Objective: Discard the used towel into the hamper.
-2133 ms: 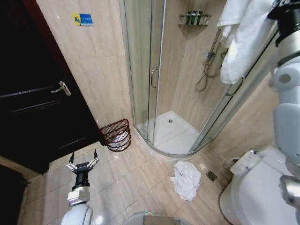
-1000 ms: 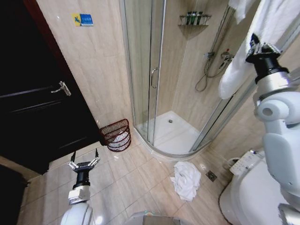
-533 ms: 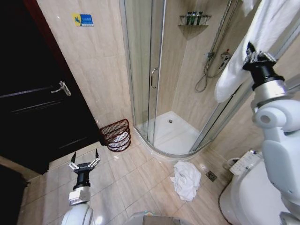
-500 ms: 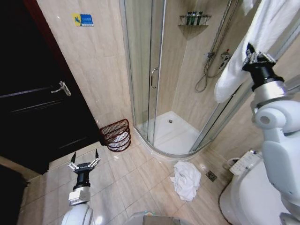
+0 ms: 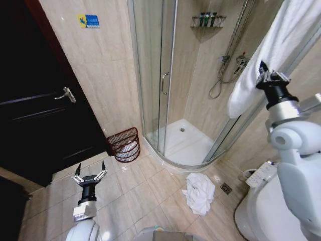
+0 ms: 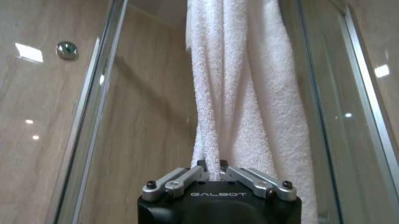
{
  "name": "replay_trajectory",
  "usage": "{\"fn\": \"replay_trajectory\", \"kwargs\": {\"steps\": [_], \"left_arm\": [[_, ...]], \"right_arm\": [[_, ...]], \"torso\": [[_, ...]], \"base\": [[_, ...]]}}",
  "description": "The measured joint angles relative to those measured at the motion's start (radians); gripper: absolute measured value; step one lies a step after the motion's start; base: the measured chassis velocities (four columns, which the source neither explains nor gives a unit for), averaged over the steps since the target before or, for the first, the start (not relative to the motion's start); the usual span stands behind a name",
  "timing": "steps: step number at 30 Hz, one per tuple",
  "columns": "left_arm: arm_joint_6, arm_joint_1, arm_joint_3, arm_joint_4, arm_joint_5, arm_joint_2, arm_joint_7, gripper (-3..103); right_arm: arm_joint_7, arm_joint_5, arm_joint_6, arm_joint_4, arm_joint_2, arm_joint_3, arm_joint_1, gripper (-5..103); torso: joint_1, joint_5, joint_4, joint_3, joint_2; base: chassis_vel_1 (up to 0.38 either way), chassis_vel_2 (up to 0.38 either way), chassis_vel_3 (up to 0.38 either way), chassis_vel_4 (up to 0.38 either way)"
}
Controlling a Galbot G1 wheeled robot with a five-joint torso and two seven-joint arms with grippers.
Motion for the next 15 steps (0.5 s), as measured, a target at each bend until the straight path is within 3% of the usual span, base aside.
{"fn": "replay_trajectory", "kwargs": {"steps": [15], "left_arm": [[-0.016, 0.008, -0.013, 0.005, -0.011, 0.008, 0.001, 100]], "right_arm": [[-0.011, -0.06, 0.031, 0.025, 0.088, 0.009, -0.116, 2]], "torso": [[0.0, -0.0002, 0.0, 0.0, 0.0]], "base": [[0.0, 0.0, 0.0, 0.0]]}}
